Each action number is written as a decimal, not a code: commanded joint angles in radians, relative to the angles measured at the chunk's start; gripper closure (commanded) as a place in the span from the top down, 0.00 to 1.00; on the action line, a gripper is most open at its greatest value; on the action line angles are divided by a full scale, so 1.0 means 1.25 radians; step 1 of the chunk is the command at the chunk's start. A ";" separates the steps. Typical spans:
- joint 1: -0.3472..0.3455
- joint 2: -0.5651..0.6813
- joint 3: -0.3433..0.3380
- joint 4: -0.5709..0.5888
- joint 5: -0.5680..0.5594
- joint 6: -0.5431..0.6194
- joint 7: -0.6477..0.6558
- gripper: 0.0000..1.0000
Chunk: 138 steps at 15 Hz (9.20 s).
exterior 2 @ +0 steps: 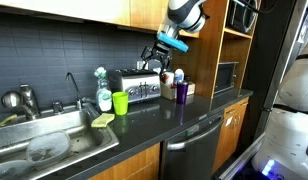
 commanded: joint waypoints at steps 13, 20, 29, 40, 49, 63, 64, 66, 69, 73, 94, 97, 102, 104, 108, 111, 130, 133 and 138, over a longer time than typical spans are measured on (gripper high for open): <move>0.012 0.102 -0.048 -0.010 0.052 0.170 0.101 1.00; 0.003 0.098 -0.056 -0.020 0.022 0.242 0.199 1.00; -0.015 0.117 -0.059 -0.043 -0.039 0.370 0.363 1.00; -0.046 0.199 -0.055 -0.033 -0.289 0.511 0.723 0.71; -0.050 0.221 -0.075 -0.003 -0.537 0.511 0.993 0.02; -0.041 0.284 -0.098 0.056 -0.726 0.489 1.205 0.00; -0.041 0.289 -0.100 0.058 -0.731 0.486 1.211 0.00; -0.041 0.299 -0.102 0.060 -0.730 0.488 1.212 0.00; -0.039 0.311 -0.104 0.063 -0.727 0.487 1.213 0.00; -0.037 0.330 -0.104 0.072 -0.722 0.490 1.207 0.00; -0.034 0.384 -0.106 0.089 -0.717 0.481 1.189 0.00; -0.037 0.389 -0.105 0.085 -0.714 0.481 1.185 0.00; -0.025 0.418 -0.116 0.084 -0.725 0.488 1.200 0.00; -0.024 0.429 -0.118 0.086 -0.724 0.490 1.198 0.00; -0.026 0.437 -0.119 0.088 -0.719 0.493 1.190 0.00; -0.031 0.441 -0.119 0.088 -0.717 0.496 1.184 0.00; -0.044 0.436 -0.116 0.072 -0.712 0.527 1.159 0.00; -0.042 0.425 -0.117 0.067 -0.713 0.526 1.159 0.00; -0.043 0.407 -0.117 0.058 -0.714 0.527 1.157 0.00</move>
